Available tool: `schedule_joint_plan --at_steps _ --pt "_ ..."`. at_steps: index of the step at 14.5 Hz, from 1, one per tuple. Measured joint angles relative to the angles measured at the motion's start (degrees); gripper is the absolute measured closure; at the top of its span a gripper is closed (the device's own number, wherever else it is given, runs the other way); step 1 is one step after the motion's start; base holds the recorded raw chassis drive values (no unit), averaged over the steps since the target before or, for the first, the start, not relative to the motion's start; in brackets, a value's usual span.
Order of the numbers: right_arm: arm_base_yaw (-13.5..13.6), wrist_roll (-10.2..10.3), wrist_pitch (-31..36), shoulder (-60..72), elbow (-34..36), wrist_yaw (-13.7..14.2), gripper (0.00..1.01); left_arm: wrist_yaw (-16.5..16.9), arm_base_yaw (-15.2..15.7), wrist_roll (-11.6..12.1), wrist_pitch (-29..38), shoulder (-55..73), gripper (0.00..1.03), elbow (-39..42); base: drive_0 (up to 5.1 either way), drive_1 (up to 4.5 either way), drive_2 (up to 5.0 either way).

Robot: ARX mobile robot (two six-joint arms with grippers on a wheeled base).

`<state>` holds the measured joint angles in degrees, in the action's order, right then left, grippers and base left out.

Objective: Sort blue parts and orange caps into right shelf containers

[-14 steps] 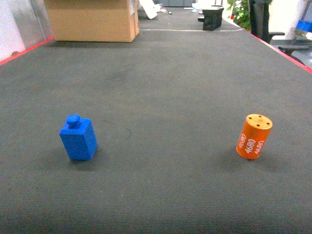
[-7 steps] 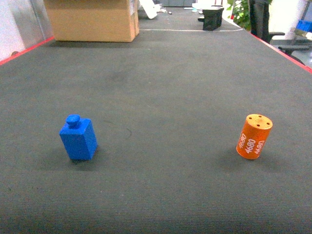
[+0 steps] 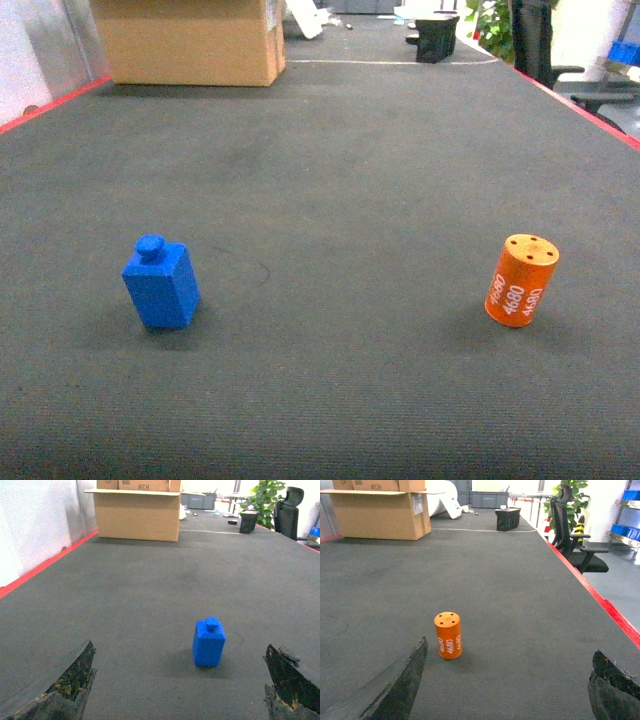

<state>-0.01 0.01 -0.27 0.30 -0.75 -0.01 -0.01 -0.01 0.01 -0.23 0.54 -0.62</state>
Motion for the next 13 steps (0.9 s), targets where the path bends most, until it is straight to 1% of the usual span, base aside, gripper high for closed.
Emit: schedule_joint_plan --at_steps 12,13 --pt "0.00 0.00 0.00 0.02 0.00 0.00 0.03 0.00 0.00 0.00 0.00 0.00 0.05 0.00 0.0 0.00 0.0" --pt "0.00 0.00 0.00 0.00 0.00 0.00 0.03 -2.08 -0.63 -0.28 -0.09 0.46 0.05 -0.07 0.0 0.00 0.0"
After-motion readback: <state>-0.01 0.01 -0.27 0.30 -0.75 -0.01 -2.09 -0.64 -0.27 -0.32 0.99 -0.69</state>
